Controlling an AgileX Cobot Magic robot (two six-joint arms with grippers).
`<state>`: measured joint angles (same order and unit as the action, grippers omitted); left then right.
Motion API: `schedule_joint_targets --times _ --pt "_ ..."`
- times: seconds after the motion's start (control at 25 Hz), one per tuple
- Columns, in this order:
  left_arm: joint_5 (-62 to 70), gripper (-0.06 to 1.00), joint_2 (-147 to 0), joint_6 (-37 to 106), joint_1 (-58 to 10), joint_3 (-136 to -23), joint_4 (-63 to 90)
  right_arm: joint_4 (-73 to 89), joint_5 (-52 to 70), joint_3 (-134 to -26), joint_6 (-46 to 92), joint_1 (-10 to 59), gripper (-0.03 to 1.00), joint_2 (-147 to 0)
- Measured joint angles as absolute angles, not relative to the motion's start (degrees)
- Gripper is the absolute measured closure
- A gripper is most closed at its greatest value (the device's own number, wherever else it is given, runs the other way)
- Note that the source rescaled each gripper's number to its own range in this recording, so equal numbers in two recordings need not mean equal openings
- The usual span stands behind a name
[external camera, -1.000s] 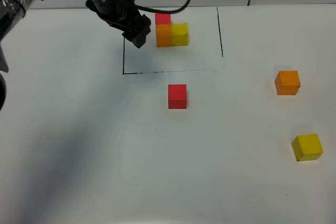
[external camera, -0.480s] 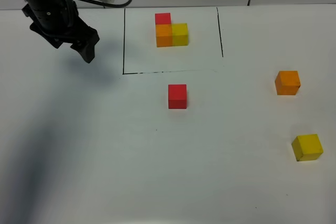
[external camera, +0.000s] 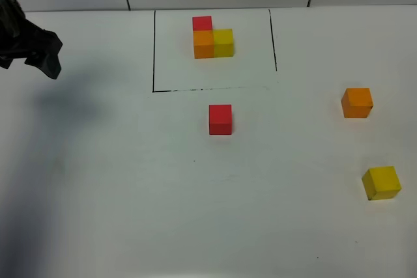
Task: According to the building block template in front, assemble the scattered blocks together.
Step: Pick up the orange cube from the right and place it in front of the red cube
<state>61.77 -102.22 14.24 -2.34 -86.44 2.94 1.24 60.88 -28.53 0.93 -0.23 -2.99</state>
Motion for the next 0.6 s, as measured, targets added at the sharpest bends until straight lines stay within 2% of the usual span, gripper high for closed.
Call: schedule_joint_targets --times 0.36,0.6 --pt "54.5 0.13 -84.1 10.1 -1.9 -68.6 2.0 1.3 60.9 -28.5 0.9 -0.2 0.24 -3.0" --pt "52.5 0.13 -69.3 7.9 -1.9 -61.7 2.0 1.7 60.9 -28.5 0.9 -0.2 0.24 -3.0"
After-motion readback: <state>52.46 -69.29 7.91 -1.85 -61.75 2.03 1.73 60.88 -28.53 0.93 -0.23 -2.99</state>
